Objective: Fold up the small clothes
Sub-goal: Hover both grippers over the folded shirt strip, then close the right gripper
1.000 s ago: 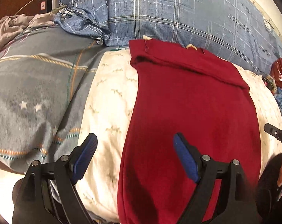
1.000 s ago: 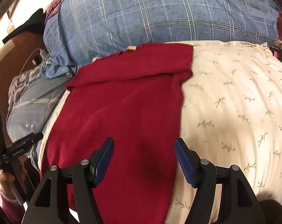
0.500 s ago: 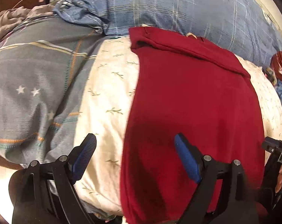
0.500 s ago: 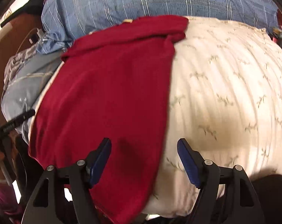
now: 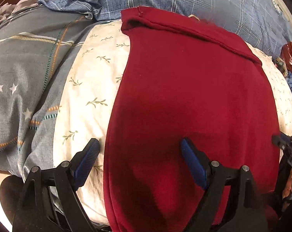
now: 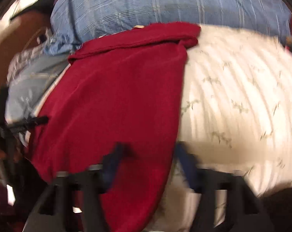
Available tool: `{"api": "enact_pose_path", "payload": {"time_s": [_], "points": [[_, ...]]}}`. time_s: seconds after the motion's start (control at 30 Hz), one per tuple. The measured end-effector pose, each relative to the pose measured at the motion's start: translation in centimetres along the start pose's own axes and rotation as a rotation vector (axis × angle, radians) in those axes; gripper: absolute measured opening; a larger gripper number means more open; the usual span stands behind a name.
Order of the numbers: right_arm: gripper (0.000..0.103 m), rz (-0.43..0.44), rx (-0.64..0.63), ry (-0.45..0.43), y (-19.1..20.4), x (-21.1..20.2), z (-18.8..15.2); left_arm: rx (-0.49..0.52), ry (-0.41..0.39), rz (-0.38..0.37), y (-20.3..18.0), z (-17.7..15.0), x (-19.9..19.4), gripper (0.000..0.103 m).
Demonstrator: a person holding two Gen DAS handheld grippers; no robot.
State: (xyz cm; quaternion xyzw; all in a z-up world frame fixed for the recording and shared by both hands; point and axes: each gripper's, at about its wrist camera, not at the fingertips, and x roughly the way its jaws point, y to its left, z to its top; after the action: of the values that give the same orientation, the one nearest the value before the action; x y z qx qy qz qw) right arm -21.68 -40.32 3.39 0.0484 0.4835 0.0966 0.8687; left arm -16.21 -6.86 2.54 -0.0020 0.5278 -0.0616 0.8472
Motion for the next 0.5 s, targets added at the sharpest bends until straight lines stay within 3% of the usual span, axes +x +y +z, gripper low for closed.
{"api": "enact_pose_path", "payload": {"time_s": [0.1,0.27,0.37,0.43,0.5], "points": [[0.01,0.004,-0.005,-0.014,-0.1,-0.4,0.0,-0.021,0.011,-0.015,0.3,0.2,-0.1,0.086],[0.008,-0.064,-0.041,-0.025,-0.5,-2.0,0.0,-0.052,0.016,-0.047,0.8,0.1,-0.8,0.086],[0.008,-0.06,-0.004,0.01,-1.2,-1.5,-0.1,-0.052,0.033,-0.018,1.1,-0.3,-0.5,0.086],[0.009,-0.025,0.027,0.032,-1.6,-1.6,-0.2,-0.03,0.037,-0.01,1.1,-0.6,-0.6,0.086],[0.017,0.055,0.108,0.06,-2.6,-2.0,-0.4,-0.019,0.05,-0.008,1.3,-0.7,-0.6,0.086]]}}
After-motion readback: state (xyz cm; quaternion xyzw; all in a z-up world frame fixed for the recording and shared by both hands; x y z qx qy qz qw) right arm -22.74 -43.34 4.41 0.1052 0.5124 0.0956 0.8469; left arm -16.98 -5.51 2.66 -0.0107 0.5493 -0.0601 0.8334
